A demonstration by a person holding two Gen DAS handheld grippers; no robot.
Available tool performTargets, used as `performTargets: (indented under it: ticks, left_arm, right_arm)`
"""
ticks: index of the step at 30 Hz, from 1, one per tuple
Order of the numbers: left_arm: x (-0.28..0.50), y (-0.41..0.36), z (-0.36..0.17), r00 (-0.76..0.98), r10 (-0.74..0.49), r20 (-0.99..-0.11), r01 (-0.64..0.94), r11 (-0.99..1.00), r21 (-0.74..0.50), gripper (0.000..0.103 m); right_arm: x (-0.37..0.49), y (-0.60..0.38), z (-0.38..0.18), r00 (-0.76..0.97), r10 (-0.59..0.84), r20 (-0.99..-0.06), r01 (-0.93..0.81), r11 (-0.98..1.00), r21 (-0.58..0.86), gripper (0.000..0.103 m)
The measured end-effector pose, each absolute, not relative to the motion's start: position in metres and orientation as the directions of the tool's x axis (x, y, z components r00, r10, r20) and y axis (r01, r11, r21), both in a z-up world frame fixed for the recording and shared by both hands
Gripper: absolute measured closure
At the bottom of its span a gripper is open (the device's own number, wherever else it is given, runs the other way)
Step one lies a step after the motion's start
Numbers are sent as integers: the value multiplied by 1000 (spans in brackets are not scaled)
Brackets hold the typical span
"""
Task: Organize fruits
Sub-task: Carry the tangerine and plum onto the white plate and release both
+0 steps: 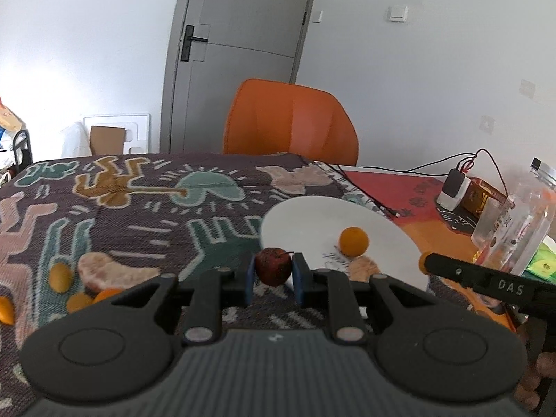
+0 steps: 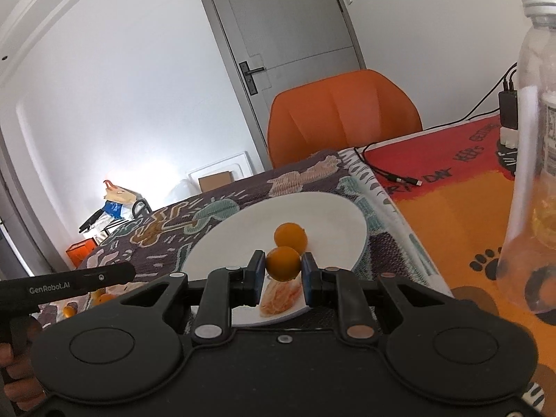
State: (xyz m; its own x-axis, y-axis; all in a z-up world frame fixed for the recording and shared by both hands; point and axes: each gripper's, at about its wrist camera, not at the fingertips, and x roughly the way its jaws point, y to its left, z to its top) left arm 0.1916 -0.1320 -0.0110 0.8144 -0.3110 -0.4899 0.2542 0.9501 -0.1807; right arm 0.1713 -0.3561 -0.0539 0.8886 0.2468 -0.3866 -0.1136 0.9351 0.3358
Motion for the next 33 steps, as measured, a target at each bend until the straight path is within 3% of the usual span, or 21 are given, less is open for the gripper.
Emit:
performTargets:
  ticks: [11, 13, 15, 22, 28, 33]
  left_arm:
    - [206, -152, -14, 798, -335, -500, 281, 942, -183, 82]
    - [208, -156, -14, 796, -341, -500, 289, 940, -181, 82]
    - [210, -159, -13, 795, -348, -497, 298, 938, -180, 82]
    - [219, -169, -11, 790, -361, -495, 310, 933, -185, 82]
    - [214, -170, -9, 815, -308, -491, 281, 951, -130, 57]
    - [207, -150, -7, 833, -265, -486, 233, 964, -125, 38]
  right_arm:
    - [184, -359, -60, 881, 251, -400, -112, 934, 339, 82]
    - [185, -358, -61, 878, 253, -407, -115, 935, 335, 73]
    - [183, -360, -61, 883, 250, -398, -111, 934, 340, 51]
    - [169, -366, -61, 885, 262, -386, -113, 923, 368, 51]
    - [164, -365, -64, 877, 278, -391, -116, 914, 388, 50]
    - [161, -362, -66, 876, 296, -380, -126, 902, 414, 41]
